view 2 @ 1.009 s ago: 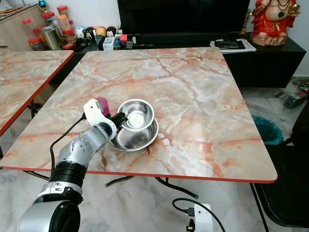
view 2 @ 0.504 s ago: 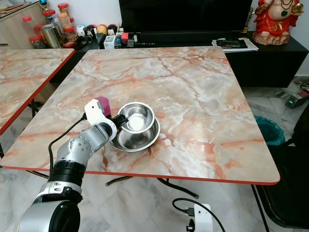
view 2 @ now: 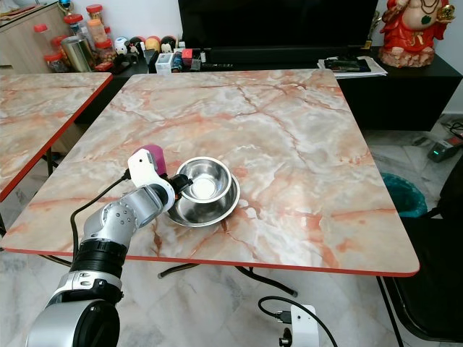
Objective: Setting the table
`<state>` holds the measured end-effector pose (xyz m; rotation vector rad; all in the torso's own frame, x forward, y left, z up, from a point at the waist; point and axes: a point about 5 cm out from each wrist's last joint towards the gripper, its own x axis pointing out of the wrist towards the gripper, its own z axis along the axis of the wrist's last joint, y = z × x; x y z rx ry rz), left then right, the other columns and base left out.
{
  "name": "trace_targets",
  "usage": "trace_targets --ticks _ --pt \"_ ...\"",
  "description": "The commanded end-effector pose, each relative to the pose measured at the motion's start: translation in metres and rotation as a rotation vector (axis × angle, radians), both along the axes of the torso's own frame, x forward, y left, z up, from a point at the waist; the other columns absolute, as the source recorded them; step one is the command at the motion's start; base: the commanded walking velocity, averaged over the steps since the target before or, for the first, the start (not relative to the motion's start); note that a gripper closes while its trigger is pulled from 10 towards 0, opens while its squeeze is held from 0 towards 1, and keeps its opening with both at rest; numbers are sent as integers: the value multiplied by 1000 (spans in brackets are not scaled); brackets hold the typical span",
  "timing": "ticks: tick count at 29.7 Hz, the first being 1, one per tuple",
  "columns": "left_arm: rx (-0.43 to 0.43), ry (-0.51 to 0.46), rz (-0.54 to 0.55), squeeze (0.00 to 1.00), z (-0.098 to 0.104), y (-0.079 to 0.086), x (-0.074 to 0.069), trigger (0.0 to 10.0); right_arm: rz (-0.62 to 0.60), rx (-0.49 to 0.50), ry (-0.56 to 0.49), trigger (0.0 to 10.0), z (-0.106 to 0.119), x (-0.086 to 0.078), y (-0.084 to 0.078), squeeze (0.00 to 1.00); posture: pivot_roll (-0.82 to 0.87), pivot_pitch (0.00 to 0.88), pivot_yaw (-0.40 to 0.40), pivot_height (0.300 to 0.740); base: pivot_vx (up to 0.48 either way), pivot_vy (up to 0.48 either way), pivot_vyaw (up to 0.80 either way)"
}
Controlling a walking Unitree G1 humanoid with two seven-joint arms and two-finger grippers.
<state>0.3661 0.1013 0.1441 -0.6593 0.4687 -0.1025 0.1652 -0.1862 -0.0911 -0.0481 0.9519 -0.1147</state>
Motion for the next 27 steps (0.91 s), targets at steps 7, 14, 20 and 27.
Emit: trace_targets --ticks 7,14,20,27 --pt "31 -15 -8 1000 7 0 1 10000 -10 9 6 10000 0 1 3 0 58 0 92 740 0 0 0" --pt "39 -27 -14 0 12 1 3 10000 -15 11 8 10000 0 1 3 0 59 0 91 740 0 0 0" --pt "281 -149 -66 0 30 3 6 10000 -14 10 8 10000 0 1 3 0 60 0 87 740 0 0 0" --pt "504 -268 -116 0 51 5 8 10000 -8 9 9 10000 0 3 3 0 66 0 79 740 0 0 0"
